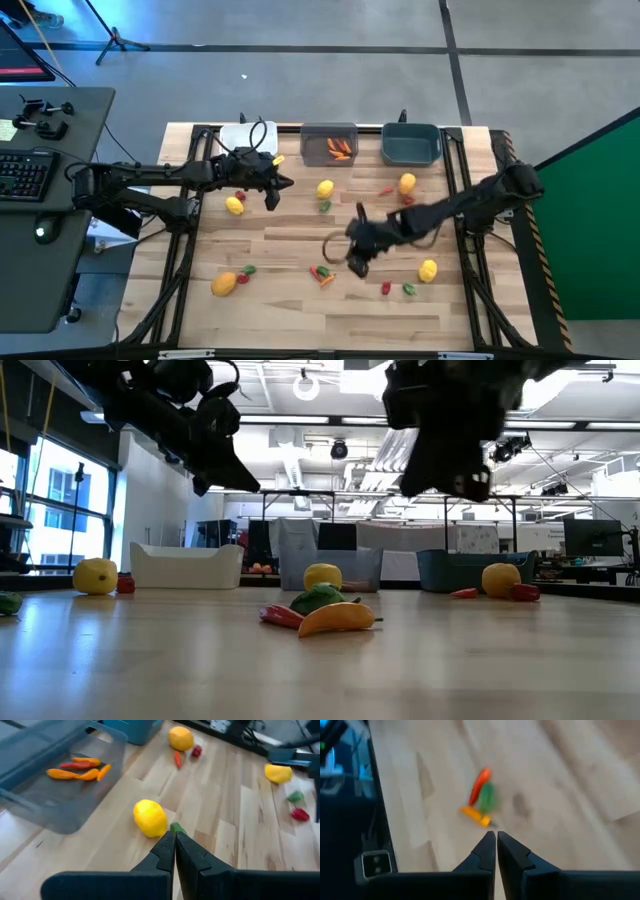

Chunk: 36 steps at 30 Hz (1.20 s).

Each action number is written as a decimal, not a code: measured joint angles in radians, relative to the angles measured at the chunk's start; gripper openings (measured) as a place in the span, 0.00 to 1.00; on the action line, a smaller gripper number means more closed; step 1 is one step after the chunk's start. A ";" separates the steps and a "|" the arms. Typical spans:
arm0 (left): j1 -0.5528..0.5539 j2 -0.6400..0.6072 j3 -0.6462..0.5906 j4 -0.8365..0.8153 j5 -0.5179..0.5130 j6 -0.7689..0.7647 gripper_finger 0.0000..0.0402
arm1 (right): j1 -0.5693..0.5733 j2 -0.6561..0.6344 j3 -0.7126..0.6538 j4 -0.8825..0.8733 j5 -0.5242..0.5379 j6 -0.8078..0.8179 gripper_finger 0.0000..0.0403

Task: Sort produce into baskets
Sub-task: Put the yellow chili pepper into the black bin

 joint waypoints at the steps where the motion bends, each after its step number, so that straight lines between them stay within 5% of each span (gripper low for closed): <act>1: 0.000 0.007 0.000 -0.001 0.010 0.007 0.00 | 0.026 0.012 0.000 0.011 0.016 0.011 0.03; 9: -0.003 0.076 0.000 0.001 0.078 0.032 0.00 | 0.112 0.120 0.000 0.143 0.058 0.008 0.23; 16: -0.003 0.085 0.000 0.002 0.079 0.042 0.00 | 0.104 0.257 0.002 0.217 0.048 -0.154 0.41; 36: -0.003 0.083 0.000 0.000 0.079 0.041 0.00 | 0.091 0.372 0.092 0.229 0.041 -0.299 0.28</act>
